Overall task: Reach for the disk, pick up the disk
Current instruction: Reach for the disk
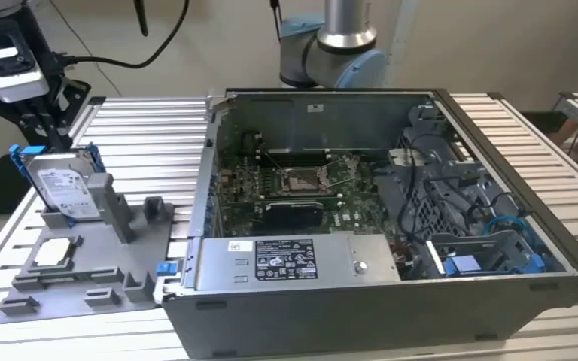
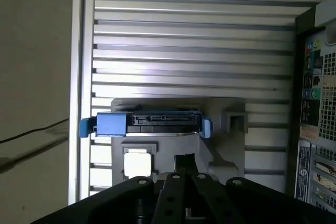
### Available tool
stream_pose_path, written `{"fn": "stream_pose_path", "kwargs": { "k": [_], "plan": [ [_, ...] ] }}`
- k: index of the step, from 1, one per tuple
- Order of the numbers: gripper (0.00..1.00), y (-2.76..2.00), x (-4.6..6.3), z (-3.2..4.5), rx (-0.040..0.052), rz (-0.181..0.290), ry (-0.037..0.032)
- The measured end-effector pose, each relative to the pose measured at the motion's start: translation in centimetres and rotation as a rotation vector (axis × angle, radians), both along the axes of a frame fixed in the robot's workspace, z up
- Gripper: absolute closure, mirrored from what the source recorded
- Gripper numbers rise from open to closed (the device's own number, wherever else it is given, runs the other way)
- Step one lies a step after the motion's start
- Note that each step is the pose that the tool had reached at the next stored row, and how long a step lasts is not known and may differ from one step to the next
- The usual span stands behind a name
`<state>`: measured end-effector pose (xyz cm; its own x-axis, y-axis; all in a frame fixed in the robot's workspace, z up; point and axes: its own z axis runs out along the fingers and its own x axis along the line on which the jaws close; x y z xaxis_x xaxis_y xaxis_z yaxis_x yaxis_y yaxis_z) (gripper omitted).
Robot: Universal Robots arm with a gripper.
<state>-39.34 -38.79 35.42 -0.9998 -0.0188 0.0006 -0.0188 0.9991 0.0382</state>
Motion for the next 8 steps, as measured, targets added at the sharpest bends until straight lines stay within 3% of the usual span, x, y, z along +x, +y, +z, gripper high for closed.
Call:
{"fn": "stream_pose_path", "kwargs": {
  "k": [3,8],
  "plan": [
    [1.0,1.24,-0.2,0.0,0.0,0.0,0.0],
    [1.0,1.34,-2.3,-0.01,0.0,0.0,-0.0005]
  ]
}}
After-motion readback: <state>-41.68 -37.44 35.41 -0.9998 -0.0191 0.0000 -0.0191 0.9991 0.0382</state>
